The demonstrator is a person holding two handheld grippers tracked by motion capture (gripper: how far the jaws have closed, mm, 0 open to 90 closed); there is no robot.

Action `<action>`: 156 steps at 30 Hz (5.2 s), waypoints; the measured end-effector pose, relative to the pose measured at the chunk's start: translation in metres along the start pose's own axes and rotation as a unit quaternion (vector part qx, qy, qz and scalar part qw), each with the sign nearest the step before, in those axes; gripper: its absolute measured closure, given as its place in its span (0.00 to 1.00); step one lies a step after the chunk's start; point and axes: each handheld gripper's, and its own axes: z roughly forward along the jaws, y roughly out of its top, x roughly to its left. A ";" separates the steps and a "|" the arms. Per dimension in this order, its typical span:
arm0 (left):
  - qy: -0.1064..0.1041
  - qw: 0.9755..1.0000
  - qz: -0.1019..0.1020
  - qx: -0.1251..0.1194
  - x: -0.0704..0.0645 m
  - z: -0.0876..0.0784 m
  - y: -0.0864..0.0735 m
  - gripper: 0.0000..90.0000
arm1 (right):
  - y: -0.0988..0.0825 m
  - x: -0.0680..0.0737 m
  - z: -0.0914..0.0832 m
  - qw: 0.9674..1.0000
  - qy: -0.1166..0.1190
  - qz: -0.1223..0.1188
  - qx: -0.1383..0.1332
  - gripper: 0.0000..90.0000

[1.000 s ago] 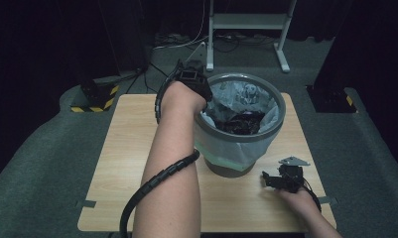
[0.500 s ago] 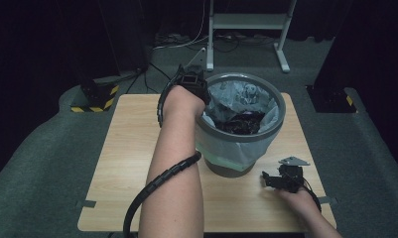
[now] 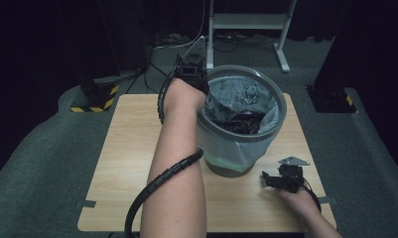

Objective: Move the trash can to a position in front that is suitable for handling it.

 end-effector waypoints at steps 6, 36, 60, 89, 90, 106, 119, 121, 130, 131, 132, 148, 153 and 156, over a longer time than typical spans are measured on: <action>-0.030 1.000 -0.001 -0.002 0.004 -0.004 0.000 0.86 | 0.000 0.000 0.000 1.000 0.001 -0.001 0.000 0.11; -0.044 0.999 0.014 -0.003 0.031 -0.018 -0.016 0.87 | 0.000 0.001 0.000 1.000 0.000 0.001 0.001 0.11; -0.056 0.998 -0.010 -0.010 0.087 -0.025 -0.035 0.87 | 0.000 0.001 0.000 1.000 0.000 0.001 0.001 0.11; -0.050 0.998 -0.039 -0.016 0.155 -0.023 -0.059 0.87 | 0.000 0.001 0.000 1.000 0.000 0.000 0.002 0.11; -0.049 0.998 -0.041 -0.017 0.158 -0.024 -0.060 0.87 | 0.000 0.001 0.000 1.000 0.000 0.000 0.001 0.11; -0.038 0.997 -0.061 -0.024 0.196 -0.022 -0.078 0.87 | 0.000 0.001 0.000 1.000 0.000 0.000 0.001 0.11; -0.036 0.996 -0.073 -0.032 0.214 -0.020 -0.088 0.87 | 0.000 0.001 0.000 1.000 0.000 -0.001 0.001 0.11; -0.035 0.996 -0.075 -0.030 0.217 -0.020 -0.089 0.87 | 0.000 0.001 0.000 1.000 0.000 0.001 0.001 0.11; -0.035 0.995 -0.082 -0.031 0.226 -0.020 -0.095 0.87 | 0.000 0.001 0.001 1.000 0.000 0.000 0.001 0.11; -0.036 0.995 -0.084 -0.032 0.227 -0.020 -0.096 0.87 | 0.000 0.001 0.001 1.000 0.000 -0.001 0.000 0.11; -0.037 0.995 -0.083 -0.032 0.229 -0.020 -0.096 0.87 | 0.000 0.001 0.001 1.000 0.000 -0.001 0.000 0.11; -0.038 0.994 -0.097 -0.027 0.252 -0.009 -0.110 0.87 | -0.001 0.001 0.000 1.000 -0.001 0.000 -0.001 0.11; -0.039 0.994 -0.101 -0.024 0.258 -0.002 -0.116 0.87 | -0.001 0.001 0.000 1.000 -0.001 0.000 -0.001 0.11; -0.038 0.994 -0.098 -0.025 0.260 0.001 -0.118 0.87 | -0.001 0.001 0.000 1.000 -0.001 0.001 -0.002 0.11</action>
